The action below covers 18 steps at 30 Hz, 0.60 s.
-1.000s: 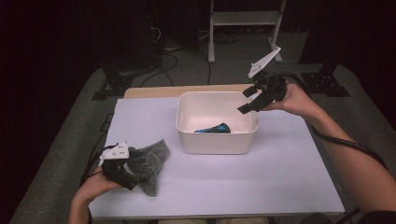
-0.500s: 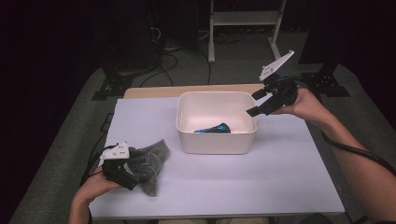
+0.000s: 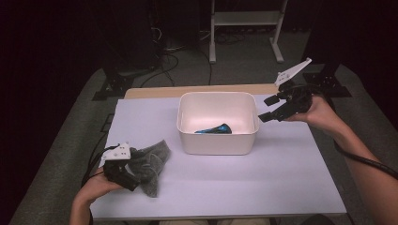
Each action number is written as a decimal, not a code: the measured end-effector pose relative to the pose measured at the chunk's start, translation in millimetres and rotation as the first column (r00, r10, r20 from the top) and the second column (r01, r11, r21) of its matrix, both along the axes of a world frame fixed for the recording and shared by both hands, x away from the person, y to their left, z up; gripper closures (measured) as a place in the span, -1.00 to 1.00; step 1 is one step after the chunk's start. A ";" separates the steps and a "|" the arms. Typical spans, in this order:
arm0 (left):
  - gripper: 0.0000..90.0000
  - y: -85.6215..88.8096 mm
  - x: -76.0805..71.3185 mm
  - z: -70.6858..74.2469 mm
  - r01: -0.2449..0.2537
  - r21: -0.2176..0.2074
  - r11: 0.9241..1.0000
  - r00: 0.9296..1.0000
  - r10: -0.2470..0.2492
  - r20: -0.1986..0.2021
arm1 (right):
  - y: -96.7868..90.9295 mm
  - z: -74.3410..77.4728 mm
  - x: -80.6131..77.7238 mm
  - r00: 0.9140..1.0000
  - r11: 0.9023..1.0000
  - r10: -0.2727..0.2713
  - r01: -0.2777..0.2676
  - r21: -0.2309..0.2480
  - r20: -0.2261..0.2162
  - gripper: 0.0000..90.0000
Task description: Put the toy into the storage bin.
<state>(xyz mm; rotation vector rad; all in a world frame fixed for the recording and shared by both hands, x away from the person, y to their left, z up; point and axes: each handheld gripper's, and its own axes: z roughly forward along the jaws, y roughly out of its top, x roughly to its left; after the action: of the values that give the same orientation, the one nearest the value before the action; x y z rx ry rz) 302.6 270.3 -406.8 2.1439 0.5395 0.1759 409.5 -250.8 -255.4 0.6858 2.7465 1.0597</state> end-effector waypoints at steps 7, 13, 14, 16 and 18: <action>-0.95 -0.9 0.5 -1.6 0.001 0.001 1.000 1.000 -0.001 -0.003 | -11.9 -8.9 -4.3 0.999 1.000 -0.026 0.026 0.015 -0.019 -0.47; -0.95 -0.9 0.3 -1.0 0.001 0.000 1.000 1.000 -0.001 -0.002 | -24.1 -19.1 -8.8 0.998 0.998 -0.050 0.051 0.029 -0.031 -0.47; -0.95 -1.1 0.3 -1.1 0.000 -0.002 1.000 1.000 0.000 -0.003 | -25.4 -20.7 -9.2 0.998 0.998 -0.052 0.053 0.030 -0.033 -0.47; -0.95 -2.0 0.4 -1.5 0.002 -0.001 1.000 1.000 -0.002 -0.002 | -29.9 -27.5 -11.1 0.998 0.997 -0.057 0.058 0.042 -0.039 -0.47; -0.95 -2.2 0.4 -1.6 0.001 -0.002 1.000 1.000 -0.001 -0.002 | -32.0 -31.1 -12.0 0.997 0.997 -0.058 0.060 0.046 -0.042 -0.47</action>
<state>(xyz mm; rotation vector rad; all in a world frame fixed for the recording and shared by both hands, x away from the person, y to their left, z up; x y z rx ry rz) 303.0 268.1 -408.4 2.1428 0.5394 0.1722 397.5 -282.8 -286.4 0.7985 2.7242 1.1129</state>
